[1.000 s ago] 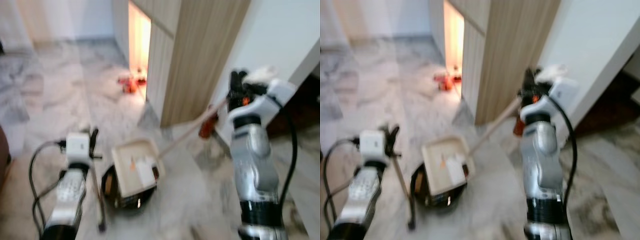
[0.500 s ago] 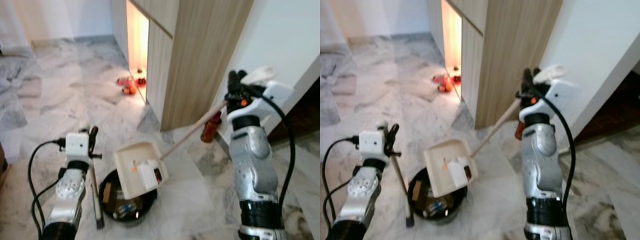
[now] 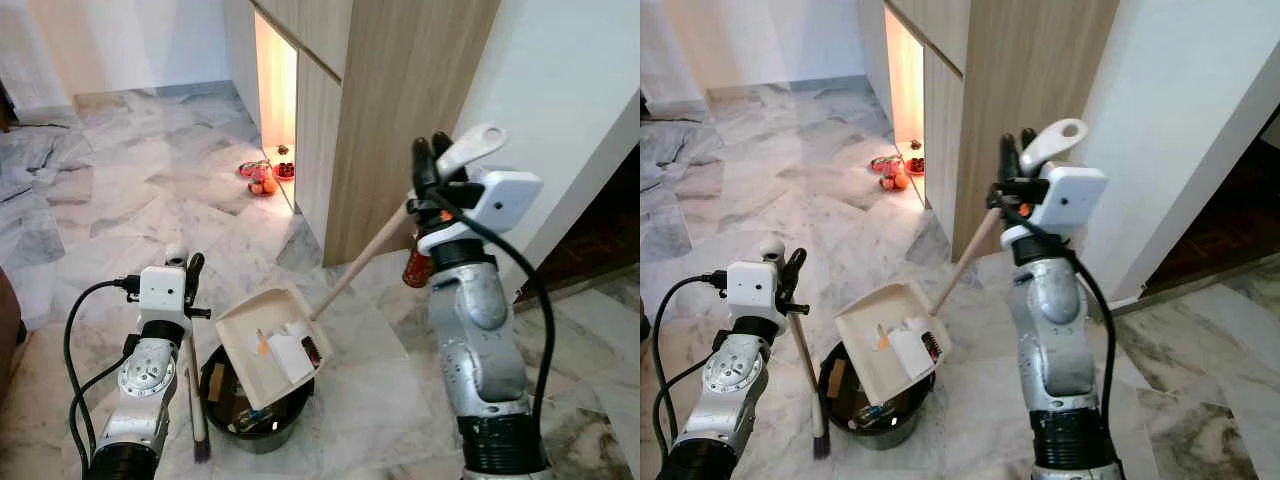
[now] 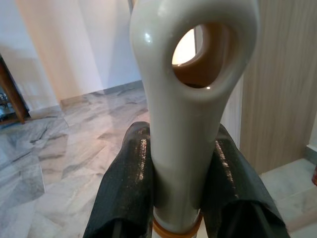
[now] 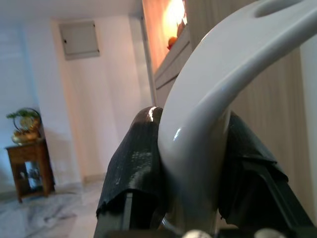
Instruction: Sweep floor
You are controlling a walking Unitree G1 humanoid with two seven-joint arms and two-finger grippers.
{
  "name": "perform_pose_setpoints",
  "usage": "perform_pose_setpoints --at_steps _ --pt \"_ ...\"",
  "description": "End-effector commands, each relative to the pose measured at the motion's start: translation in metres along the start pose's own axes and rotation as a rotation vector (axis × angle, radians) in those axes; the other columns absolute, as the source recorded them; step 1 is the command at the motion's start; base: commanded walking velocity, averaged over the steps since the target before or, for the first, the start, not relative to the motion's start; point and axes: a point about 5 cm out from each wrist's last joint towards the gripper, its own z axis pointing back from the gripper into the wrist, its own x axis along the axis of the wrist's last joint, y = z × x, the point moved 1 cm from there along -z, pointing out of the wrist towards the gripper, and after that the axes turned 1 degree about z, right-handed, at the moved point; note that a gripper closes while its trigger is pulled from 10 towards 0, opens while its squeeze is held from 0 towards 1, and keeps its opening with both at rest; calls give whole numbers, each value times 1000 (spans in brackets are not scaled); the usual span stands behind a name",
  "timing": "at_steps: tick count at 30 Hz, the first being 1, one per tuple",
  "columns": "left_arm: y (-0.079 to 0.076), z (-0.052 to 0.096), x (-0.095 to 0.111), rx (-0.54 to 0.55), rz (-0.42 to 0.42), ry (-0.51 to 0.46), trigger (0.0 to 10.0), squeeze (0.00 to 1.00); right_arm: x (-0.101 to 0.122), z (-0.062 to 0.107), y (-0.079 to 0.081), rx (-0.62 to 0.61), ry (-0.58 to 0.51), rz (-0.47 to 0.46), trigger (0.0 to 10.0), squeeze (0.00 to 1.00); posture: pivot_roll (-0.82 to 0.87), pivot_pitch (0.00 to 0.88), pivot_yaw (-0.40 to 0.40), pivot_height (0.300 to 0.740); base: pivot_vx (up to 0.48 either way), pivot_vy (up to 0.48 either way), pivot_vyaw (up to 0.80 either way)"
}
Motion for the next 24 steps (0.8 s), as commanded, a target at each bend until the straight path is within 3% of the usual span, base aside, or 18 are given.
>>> perform_pose_setpoints --at_steps 1,10,17,24 --pt "-4 -5 10 -21 -10 -42 10000 0 23 -2 13 20 -132 -26 10000 0 79 0 -43 740 0 0 0" --pt "-6 -4 9 -27 -11 -42 10000 0 29 8 57 149 -210 -7 10000 0 81 0 -47 740 0 0 0" --pt "-7 -4 8 -33 -11 -39 10000 0 22 26 81 307 -266 134 10000 0 75 0 -49 740 0 0 0" --pt "-11 -6 10 -45 -14 -49 10000 0 22 34 91 330 -262 56 10000 0 80 0 -56 740 0 0 0"
